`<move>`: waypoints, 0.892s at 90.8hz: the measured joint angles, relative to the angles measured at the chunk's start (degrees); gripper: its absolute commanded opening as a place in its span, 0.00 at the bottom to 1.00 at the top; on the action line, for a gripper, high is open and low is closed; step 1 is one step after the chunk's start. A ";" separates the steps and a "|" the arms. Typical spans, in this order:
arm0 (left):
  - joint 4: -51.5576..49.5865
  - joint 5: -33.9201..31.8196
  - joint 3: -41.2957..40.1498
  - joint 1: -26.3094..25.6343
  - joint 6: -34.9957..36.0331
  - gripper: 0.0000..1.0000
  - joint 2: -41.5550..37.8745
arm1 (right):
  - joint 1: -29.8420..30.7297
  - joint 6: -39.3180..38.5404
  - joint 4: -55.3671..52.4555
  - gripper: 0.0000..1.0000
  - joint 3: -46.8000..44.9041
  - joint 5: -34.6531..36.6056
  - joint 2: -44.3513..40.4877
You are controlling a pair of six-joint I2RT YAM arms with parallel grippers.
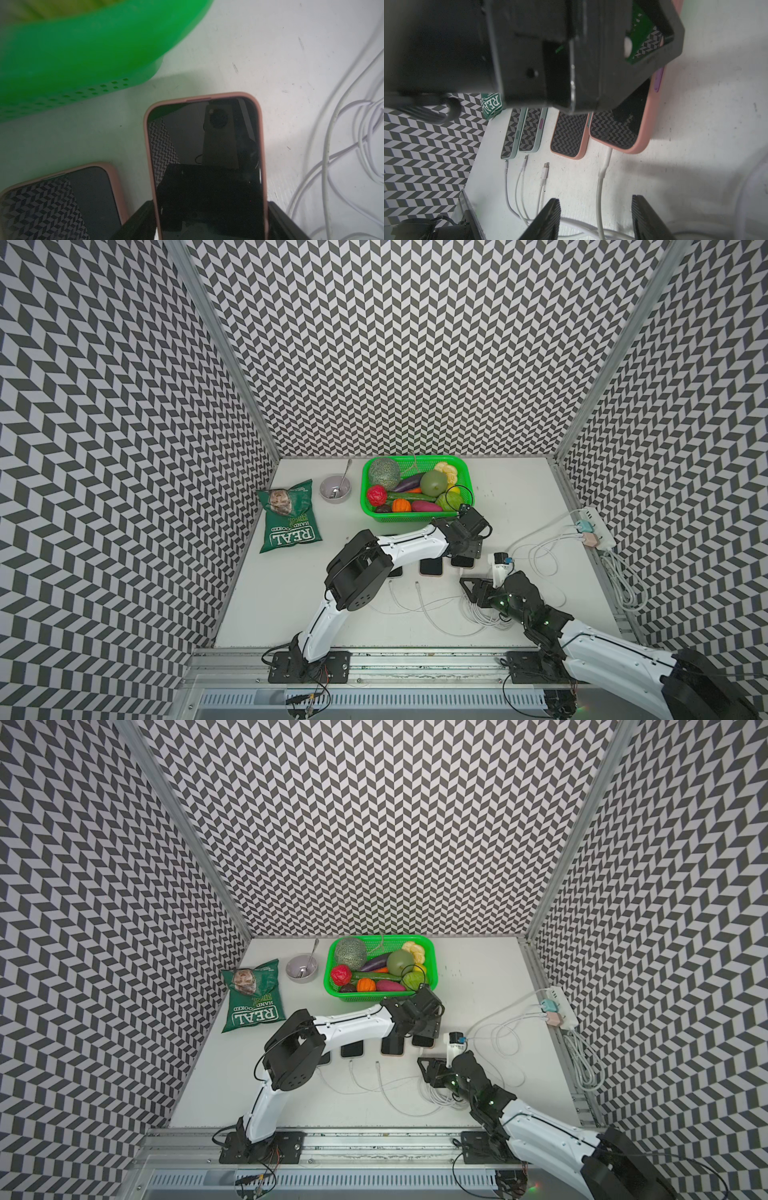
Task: Unplug the charging cable from the phone
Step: Remove the charging cable from the phone.
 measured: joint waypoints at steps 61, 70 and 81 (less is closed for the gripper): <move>0.46 0.94 -0.98 0.11 -0.04 0.00 -1.86 | -1.22 -0.81 6.23 0.38 0.02 -1.62 7.93; 0.50 1.09 -1.25 0.26 -0.07 0.00 -1.86 | -1.44 -0.92 7.26 0.36 0.17 -2.23 9.33; 0.52 1.16 -1.42 0.37 -0.09 0.00 -1.86 | -1.60 -1.31 8.44 0.32 0.79 -3.15 11.50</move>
